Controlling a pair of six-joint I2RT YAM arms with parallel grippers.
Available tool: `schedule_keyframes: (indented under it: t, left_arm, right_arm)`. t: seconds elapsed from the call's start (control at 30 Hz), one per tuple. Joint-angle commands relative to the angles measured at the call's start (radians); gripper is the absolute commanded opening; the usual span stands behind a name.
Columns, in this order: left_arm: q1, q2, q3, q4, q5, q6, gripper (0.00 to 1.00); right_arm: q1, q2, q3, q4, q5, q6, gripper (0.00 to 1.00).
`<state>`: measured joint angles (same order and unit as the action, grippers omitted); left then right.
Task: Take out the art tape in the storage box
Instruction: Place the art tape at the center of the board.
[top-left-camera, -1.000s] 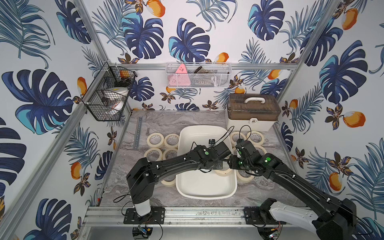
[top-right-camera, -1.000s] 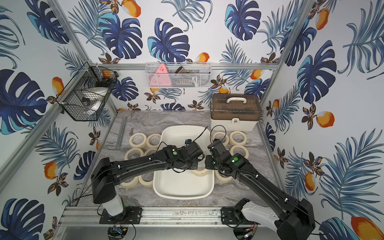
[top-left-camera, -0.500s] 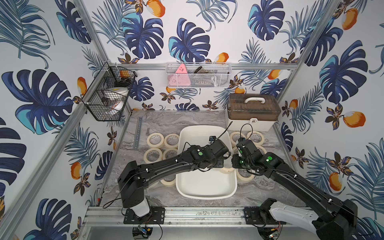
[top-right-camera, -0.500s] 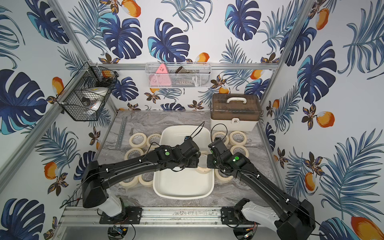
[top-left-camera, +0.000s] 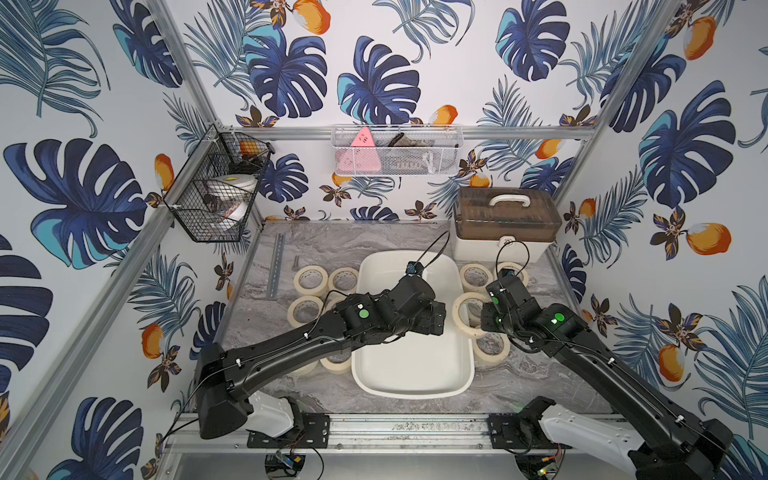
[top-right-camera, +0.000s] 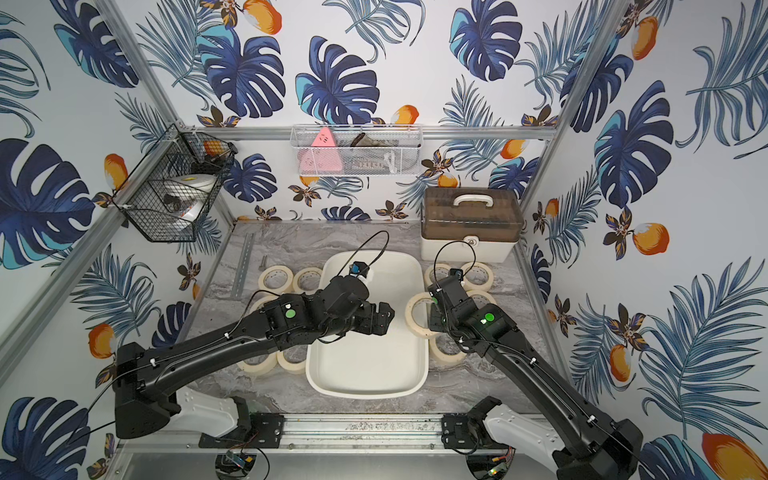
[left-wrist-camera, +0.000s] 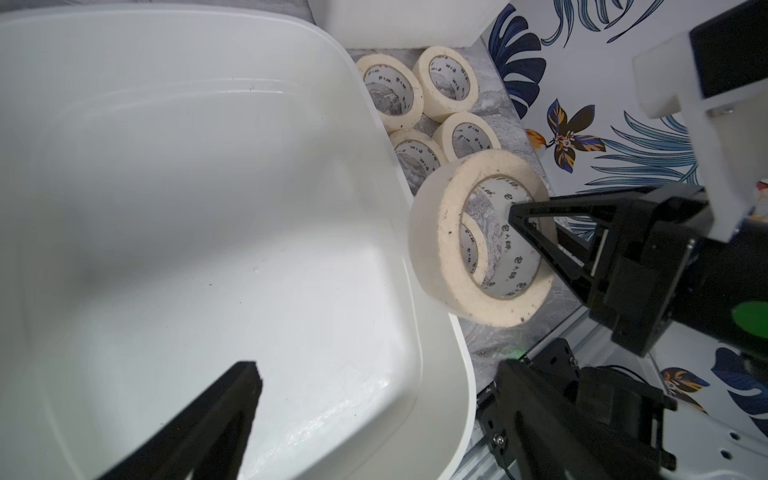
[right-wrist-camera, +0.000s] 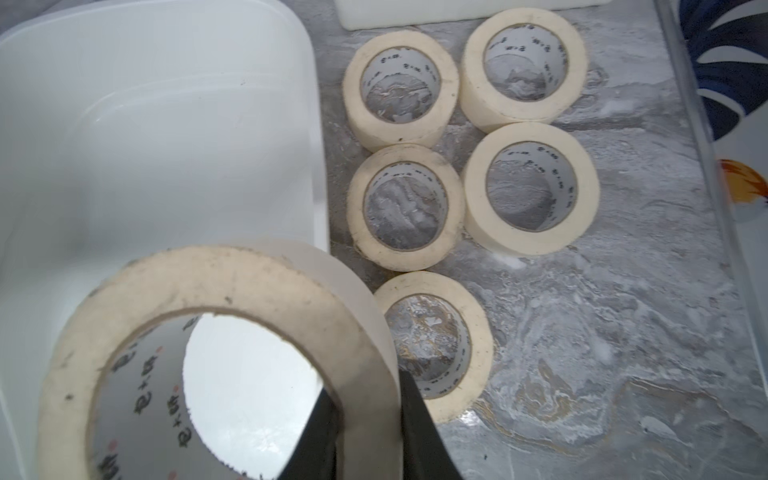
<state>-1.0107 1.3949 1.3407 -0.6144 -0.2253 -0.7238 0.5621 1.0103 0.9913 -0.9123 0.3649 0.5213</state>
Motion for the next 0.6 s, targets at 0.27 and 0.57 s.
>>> schedule_keyframes:
  t: [0.27, 0.57]
  left_arm:
    - [0.031, -0.100, -0.056, -0.066, -0.117, 0.075, 0.99]
    - [0.052, -0.121, -0.118, -0.072, -0.110, 0.068, 0.99]
  right_arm:
    - [-0.269, -0.102, -0.059, -0.061, 0.070, 0.157, 0.00]
    - [-0.344, -0.129, -0.078, -0.182, 0.277, 0.365, 0.00]
